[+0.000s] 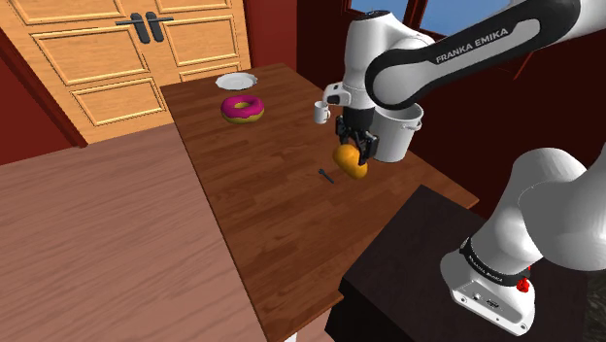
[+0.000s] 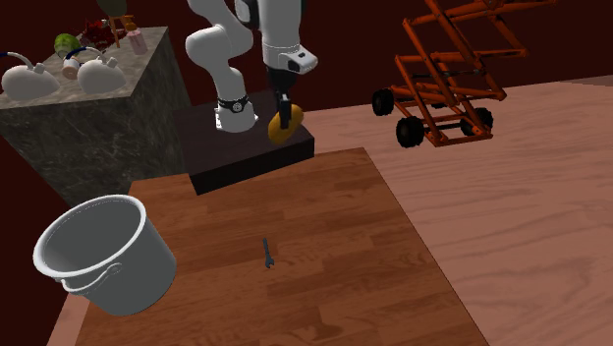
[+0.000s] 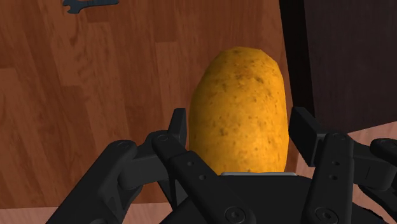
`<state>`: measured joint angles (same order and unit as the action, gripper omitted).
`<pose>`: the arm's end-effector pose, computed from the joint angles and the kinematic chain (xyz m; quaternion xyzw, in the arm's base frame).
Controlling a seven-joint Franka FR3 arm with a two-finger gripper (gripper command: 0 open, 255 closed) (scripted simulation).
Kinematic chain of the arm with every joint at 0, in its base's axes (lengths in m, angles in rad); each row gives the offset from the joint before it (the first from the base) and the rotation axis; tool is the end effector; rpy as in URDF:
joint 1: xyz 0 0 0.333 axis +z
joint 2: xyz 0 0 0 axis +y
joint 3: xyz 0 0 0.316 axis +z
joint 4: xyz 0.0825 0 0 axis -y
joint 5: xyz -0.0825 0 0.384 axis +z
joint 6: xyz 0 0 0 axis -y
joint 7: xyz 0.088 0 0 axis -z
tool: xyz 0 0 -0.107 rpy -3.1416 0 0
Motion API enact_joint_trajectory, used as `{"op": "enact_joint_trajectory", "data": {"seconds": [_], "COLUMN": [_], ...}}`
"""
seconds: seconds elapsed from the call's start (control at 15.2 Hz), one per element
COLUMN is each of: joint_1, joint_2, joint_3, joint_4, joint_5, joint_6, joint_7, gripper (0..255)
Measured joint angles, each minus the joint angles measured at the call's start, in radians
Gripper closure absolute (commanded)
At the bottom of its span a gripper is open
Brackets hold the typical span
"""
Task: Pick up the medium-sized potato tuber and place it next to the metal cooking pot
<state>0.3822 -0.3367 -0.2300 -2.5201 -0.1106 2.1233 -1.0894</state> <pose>0.4130 0.0593 0.3894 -0.7902 -0.6119 0.0332 0.0072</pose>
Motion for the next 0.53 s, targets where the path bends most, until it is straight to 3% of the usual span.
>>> {"op": "enact_joint_trajectory", "data": {"seconds": [0.26,0.53], "joint_1": [-0.004,-0.028], "joint_2": [-0.006,0.083], "joint_3": [-0.004,-0.062], "joint_4": [0.042,0.142], "joint_5": [-0.001,0.001], "joint_6": [-0.048,-0.055], "joint_7": [-0.011,-0.098], "gripper": [255,255]}}
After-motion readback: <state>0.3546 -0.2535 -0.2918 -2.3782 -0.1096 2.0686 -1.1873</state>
